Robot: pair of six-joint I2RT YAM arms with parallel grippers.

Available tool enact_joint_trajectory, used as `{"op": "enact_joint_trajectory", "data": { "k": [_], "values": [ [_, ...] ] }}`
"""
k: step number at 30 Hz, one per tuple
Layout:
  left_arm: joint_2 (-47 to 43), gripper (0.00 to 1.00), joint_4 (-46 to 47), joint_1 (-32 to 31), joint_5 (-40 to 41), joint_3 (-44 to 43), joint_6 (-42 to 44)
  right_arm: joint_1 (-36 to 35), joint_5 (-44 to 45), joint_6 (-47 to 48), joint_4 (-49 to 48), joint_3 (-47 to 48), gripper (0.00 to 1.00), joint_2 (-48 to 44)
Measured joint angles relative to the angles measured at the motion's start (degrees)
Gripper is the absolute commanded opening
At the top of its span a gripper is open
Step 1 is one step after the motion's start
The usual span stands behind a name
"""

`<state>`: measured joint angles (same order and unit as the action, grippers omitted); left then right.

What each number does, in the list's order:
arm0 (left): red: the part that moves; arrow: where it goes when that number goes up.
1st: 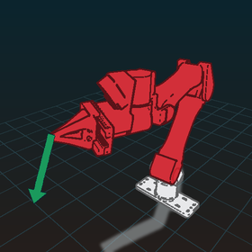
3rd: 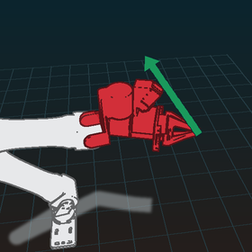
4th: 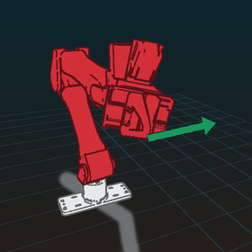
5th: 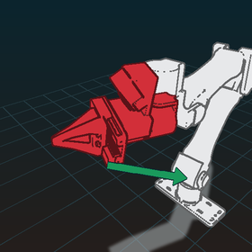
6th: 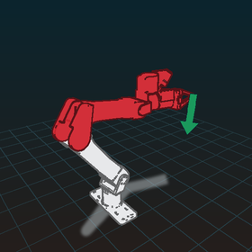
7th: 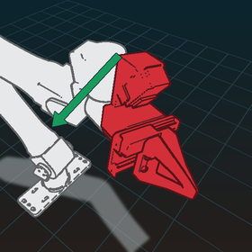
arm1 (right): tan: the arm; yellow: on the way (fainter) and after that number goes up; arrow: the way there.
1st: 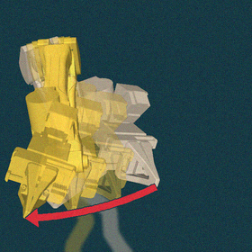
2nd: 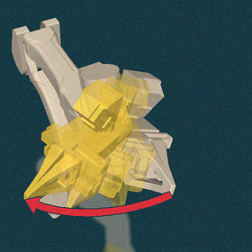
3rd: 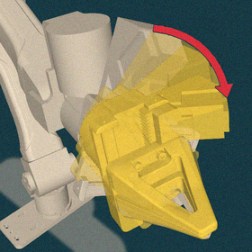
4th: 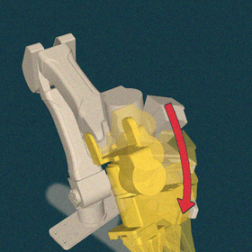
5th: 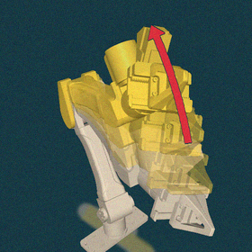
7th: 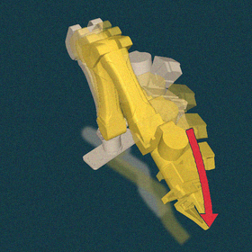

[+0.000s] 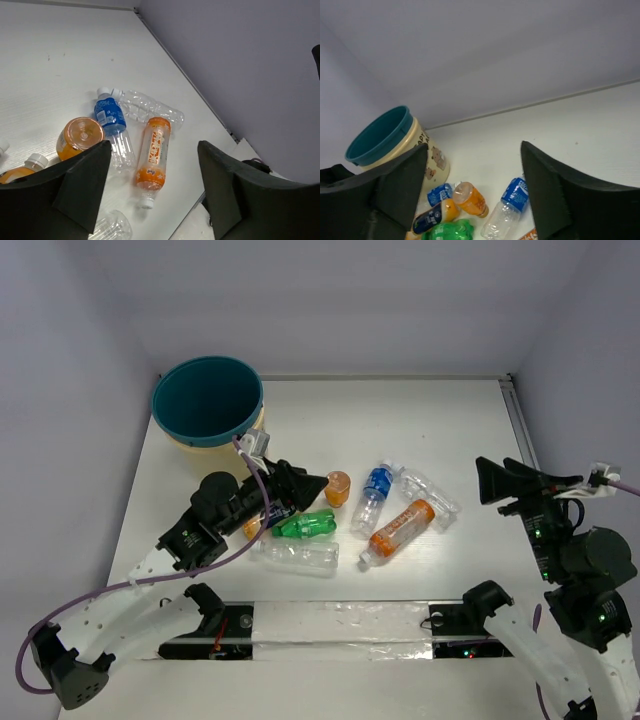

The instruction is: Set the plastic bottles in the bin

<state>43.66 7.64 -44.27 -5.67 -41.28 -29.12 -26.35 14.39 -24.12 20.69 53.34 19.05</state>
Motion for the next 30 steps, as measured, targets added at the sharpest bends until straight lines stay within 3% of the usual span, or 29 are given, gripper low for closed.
{"op": "enact_joint_trajectory", "data": {
  "k": [1,2,3,4,5,6,7,11,15,16,17,18,19,20,21,22,25,30],
  "values": [
    [0.0,0.61,0.2,0.0,0.1,0.0,0.0,0.0,0.3,0.0,0.2,0.1,0.67,-0.3],
    [0.1,0.53,0.4,0.0,0.1,0.0,0.1,0.0,0.7,0.0,0.3,0.2,0.45,-0.4],
    [0.2,0.46,0.7,0.0,0.1,0.0,0.1,0.0,0.8,0.3,0.5,0.2,0.33,-0.4],
    [0.4,0.25,0.9,0.0,0.0,0.0,0.2,0.0,1.0,0.4,0.9,0.2,0.23,-0.4],
    [0.8,0.14,1.2,0.0,0.0,0.0,0.0,0.0,1.1,0.3,1.3,0.2,0.08,-0.3],
    [1.5,0.05,1.6,-0.2,0.1,0.0,0.1,0.0,1.3,0.3,1.7,0.2,0.01,-0.3],
    [2.4,0.0,1.9,-0.5,0.2,-0.1,0.3,0.0,1.3,0.1,2.0,0.2,0.0,-0.3],
    [9.0,0.0,3.3,-5.6,3.1,-0.8,0.5,0.0,1.1,0.1,2.7,0.2,0.0,0.2],
    [15.3,0.0,1.6,-13.7,11.7,-3.1,2.0,0.0,-0.2,0.2,3.2,0.1,0.0,1.4],
    [15.5,0.11,1.3,-14.8,13.7,-3.1,2.3,0.0,-0.5,0.2,3.4,0.0,0.0,1.7],
    [15.4,0.2,0.9,-15.4,15.4,-3.1,2.8,0.0,-0.8,0.2,3.3,-0.3,0.1,1.7],
    [15.1,0.31,0.7,-15.6,17.4,-3.2,3.1,0.0,-1.0,0.1,3.3,-0.7,0.28,1.7],
    [15.0,0.41,0.5,-15.6,19.2,-3.4,3.2,0.0,-1.3,-0.1,3.3,-1.0,0.48,1.7],
    [15.0,0.62,0.3,-15.5,21.1,-3.6,3.2,0.0,-1.5,-0.3,3.3,-1.5,0.83,1.7],
    [15.2,0.7,0.0,-15.5,23.1,-4.0,3.5,0.0,-1.8,-0.5,3.3,-2.1,0.93,1.7],
    [15.7,0.85,-0.5,-15.5,25.0,-4.4,3.5,0.0,-2.2,0.2,3.0,-2.6,1.0,1.7],
    [19.5,0.96,-2.1,-15.5,29.5,-6.6,3.6,0.0,-3.3,0.0,2.9,-3.7,1.0,2.1],
    [30.3,0.99,-4.8,-15.5,34.9,-10.1,3.7,0.0,-5.4,-0.3,2.3,-4.5,1.0,3.9]
  ]
}}
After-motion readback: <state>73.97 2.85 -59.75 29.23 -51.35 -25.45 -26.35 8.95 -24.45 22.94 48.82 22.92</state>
